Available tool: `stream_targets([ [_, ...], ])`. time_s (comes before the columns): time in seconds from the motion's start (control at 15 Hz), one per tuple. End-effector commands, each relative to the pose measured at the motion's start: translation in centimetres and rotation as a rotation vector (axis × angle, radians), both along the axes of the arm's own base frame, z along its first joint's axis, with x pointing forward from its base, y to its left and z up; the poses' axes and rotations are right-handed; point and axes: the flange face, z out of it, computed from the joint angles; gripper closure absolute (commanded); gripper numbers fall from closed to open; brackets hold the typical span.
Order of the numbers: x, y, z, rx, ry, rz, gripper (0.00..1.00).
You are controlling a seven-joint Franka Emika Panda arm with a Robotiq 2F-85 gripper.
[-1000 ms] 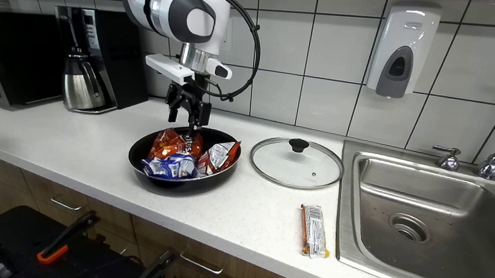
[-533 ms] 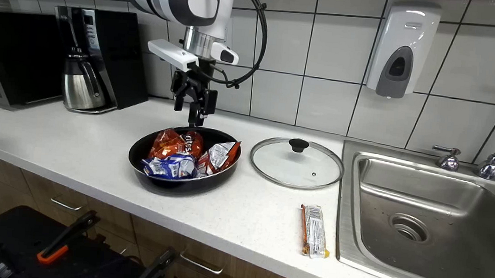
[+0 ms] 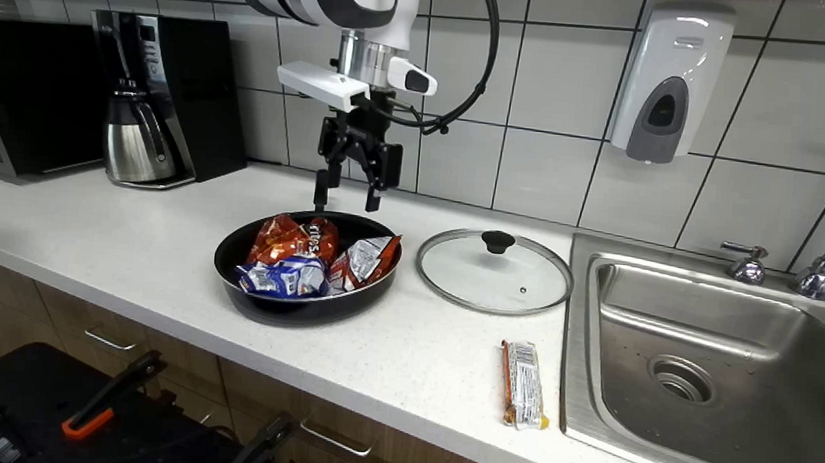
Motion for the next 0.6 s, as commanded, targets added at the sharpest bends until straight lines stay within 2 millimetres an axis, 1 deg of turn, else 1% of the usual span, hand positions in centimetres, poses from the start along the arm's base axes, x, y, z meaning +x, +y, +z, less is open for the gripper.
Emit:
stream_targets([
  [0.0, -0.5, -2.5, 0.7, -0.040, 0.000, 0.027, 0.00],
  [0.2, -0.7, -4.3, 0.9, -0.056, -0.018, 0.020, 0.00],
  [0.27, -1.0, -4.5, 0.9, -0.055, -0.016, 0.019, 0.00],
  [0.33, -0.5, -3.7, 0.1, -0.043, 0.000, -0.002, 0.00],
  [0.53, -0.6, -4.3, 0.1, -0.044, 0.000, -0.004, 0.00],
])
